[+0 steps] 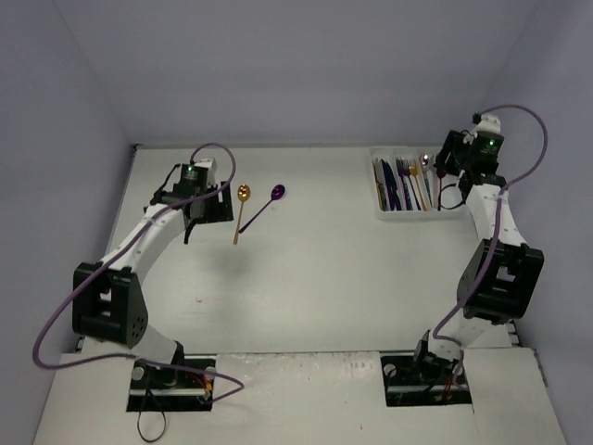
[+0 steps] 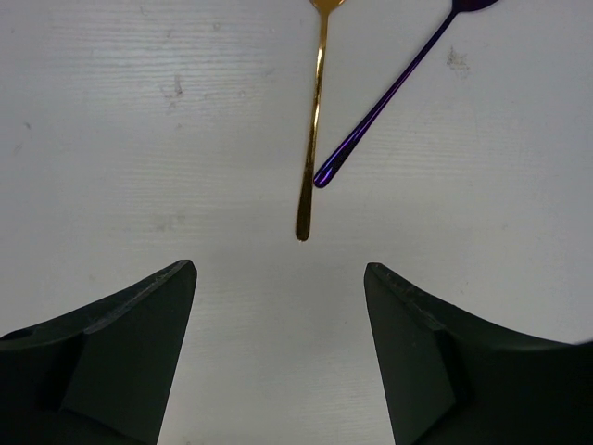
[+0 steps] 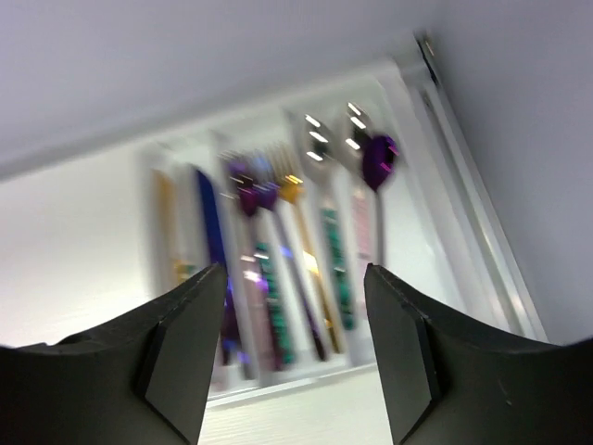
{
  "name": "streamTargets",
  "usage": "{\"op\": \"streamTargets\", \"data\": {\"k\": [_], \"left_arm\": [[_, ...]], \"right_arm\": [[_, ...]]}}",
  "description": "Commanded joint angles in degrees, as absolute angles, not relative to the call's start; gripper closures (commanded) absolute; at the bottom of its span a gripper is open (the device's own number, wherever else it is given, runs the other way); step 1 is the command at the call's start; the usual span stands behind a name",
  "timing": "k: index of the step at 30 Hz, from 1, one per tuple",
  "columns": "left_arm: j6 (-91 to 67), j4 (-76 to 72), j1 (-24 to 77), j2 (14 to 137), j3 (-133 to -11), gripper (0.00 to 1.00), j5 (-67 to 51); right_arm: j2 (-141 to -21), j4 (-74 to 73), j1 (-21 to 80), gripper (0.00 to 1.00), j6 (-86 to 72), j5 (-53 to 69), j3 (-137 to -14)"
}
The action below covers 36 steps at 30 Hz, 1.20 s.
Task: Sort the eating utensils into containers
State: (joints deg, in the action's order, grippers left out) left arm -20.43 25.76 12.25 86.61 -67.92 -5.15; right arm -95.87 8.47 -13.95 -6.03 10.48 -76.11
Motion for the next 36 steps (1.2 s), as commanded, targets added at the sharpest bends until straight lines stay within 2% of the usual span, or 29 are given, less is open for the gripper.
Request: {"op": "streamTargets", "data": {"k": [1, 9, 14, 20, 28, 32, 36], "left_arm": [[-19.9, 26.2, 12.0, 92.2, -76.6, 0.3, -7.7], [-17.8, 27.7, 12.0, 105.8, -88.1, 0.3, -5.1], [-17.7, 27.6, 12.0, 113.5, -92.9, 0.3, -4.5], [-17.1, 27.7, 12.5, 119.2, -96.3, 0.3, -2.7], [-15.9, 27.5, 13.8, 123.6, -99.9, 0.33, 1.0], [-15.7, 28.2, 14.1, 126.1, -101.5, 0.41, 0.9], [-15.6, 28.0, 14.8, 127.2, -101.5, 0.6, 1.1]], "right_arm": [[-82.4, 11.3, -9.1, 0.36, -12.6, 7.1, -70.2], [-70.6, 11.3, -6.8, 0.23, -19.8, 16.0, -61.7], [-63.7, 11.3, -6.2, 0.1, -22.0, 18.1, -56.2], [-57.5, 11.3, -5.7, 0.02, -24.0, 19.6, -50.5], [-55.3, 10.9, -4.1, 0.0, -24.5, 21.6, -46.9], [-54.8, 10.5, -4.0, 0.0, -24.9, 21.9, -45.8], [-54.6, 10.1, -3.9, 0.0, -24.5, 21.8, -45.7]]}}
